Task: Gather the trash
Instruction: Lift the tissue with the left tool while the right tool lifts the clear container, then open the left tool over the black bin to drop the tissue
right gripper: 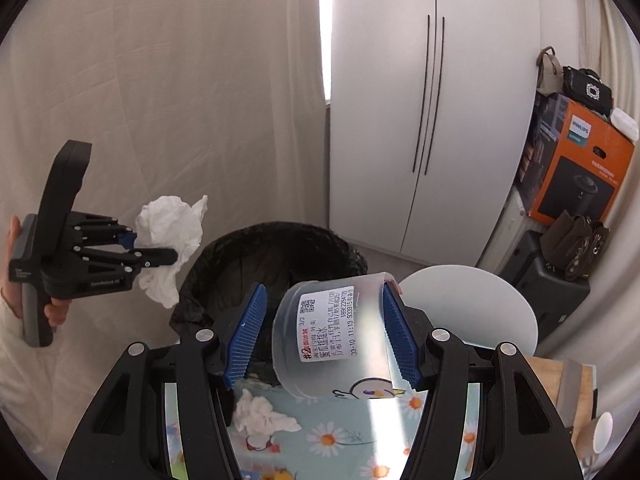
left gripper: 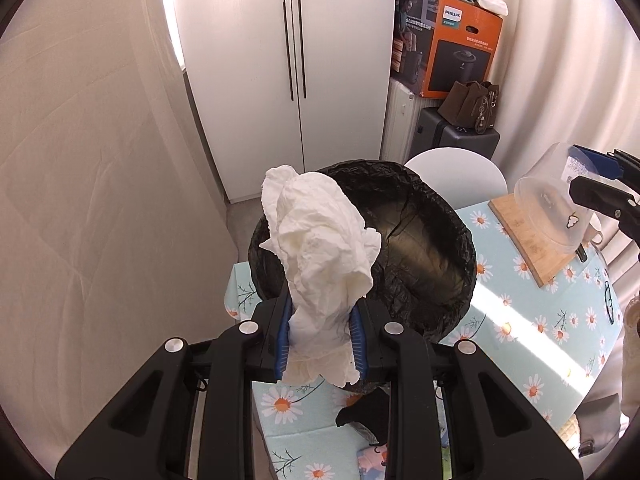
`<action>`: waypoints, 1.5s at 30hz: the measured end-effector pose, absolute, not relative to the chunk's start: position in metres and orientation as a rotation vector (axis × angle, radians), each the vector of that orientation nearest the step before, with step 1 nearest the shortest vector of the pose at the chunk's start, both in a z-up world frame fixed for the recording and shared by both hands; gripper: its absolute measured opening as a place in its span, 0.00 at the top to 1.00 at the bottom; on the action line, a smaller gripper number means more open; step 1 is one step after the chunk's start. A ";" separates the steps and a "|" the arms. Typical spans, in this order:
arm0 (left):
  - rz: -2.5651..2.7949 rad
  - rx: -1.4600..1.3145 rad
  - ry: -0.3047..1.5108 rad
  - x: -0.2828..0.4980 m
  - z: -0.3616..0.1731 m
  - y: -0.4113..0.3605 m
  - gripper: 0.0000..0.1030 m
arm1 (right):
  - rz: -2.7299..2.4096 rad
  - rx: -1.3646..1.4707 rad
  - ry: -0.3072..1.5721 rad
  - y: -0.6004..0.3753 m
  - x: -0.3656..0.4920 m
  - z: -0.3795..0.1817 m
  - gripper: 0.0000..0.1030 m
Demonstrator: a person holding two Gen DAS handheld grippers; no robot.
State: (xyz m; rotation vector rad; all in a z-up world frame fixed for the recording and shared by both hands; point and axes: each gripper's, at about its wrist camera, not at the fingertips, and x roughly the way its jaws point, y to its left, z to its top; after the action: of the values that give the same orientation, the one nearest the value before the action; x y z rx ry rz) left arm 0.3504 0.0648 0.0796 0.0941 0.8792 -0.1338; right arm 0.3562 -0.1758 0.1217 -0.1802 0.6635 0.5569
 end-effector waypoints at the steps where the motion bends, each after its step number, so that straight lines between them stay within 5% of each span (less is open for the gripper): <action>1: -0.144 0.091 0.880 0.357 0.078 0.066 0.75 | 0.560 -0.177 0.668 -0.169 0.360 0.120 0.48; 10: -0.195 0.077 0.885 0.401 0.056 0.073 0.73 | 0.593 -0.175 0.692 -0.128 0.396 0.101 0.49; 14: -0.207 0.066 0.846 0.402 0.051 0.076 0.25 | 0.602 -0.161 0.697 -0.125 0.401 0.096 0.48; 18: -0.218 0.067 0.833 0.398 0.045 0.077 0.08 | 0.551 -0.145 0.711 -0.141 0.405 0.091 0.39; 27: -0.210 0.078 0.872 0.386 0.035 0.067 0.07 | 0.390 -0.080 0.729 -0.211 0.400 0.079 0.22; 45: -0.165 0.120 0.895 0.328 0.046 0.035 0.06 | 0.402 -0.091 0.766 -0.256 0.349 0.067 0.16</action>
State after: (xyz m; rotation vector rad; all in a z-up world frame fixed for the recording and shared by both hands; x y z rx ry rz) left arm 0.3283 0.0354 0.0465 0.1204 0.8947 -0.1653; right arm 0.3487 -0.2556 0.0671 -0.0908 0.7662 0.4016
